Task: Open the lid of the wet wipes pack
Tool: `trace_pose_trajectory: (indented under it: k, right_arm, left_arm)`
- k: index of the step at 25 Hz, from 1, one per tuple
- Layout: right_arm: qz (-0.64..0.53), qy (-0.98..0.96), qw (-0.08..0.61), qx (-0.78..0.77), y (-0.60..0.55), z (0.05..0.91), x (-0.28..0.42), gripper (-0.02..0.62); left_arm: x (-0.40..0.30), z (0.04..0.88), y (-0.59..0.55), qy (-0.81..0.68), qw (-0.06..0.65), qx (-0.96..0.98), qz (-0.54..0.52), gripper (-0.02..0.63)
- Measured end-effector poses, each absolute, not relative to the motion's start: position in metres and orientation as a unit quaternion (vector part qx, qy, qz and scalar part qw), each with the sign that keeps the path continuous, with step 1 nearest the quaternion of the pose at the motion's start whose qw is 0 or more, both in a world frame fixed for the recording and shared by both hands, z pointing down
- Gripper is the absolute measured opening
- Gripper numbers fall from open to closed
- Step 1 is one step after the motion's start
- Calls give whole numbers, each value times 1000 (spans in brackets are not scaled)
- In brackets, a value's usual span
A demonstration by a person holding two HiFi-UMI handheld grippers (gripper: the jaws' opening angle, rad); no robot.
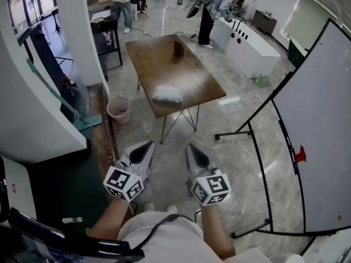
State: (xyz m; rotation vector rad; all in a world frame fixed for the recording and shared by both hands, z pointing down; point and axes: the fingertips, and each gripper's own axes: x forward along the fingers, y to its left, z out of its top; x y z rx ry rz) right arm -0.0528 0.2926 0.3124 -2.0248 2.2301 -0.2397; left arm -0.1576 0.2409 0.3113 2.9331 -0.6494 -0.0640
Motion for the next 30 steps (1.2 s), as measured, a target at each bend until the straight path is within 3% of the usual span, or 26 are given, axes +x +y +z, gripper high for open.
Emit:
trace_pose_trajectory:
  k: [22,30]
  right_arm:
    - [-89,767,79,-630,311,320,-26,8]
    - [-96,767,53,-632,318,327,-7,8]
  left_arm:
    - [-122,313,267,-239,48,970,-17,5]
    - [-115,319,275,-261,57,964,-7,5]
